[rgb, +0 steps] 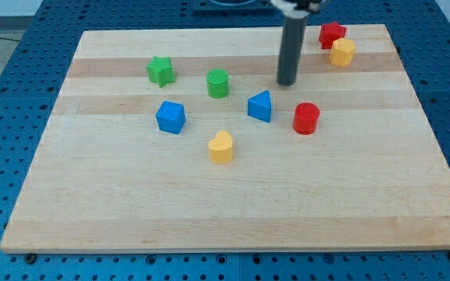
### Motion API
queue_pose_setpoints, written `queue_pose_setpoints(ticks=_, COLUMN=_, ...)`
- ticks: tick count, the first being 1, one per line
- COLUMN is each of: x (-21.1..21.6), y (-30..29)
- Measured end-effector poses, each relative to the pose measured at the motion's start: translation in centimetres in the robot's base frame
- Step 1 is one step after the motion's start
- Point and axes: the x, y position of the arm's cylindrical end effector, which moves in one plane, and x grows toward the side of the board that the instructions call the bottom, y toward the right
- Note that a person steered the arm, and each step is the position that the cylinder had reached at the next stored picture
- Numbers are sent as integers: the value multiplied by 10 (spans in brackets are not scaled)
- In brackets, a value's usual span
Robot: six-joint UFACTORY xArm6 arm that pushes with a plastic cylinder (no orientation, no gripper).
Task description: Move the blue triangle to the bottom left of the yellow hexagon
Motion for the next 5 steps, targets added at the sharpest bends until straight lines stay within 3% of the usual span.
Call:
queue_pose_setpoints(ticks=2, x=49, y=-90)
queue_pose_setpoints(ticks=3, x=76, y=-92)
queue_pose_setpoints(ticks=5, x=69, y=-43)
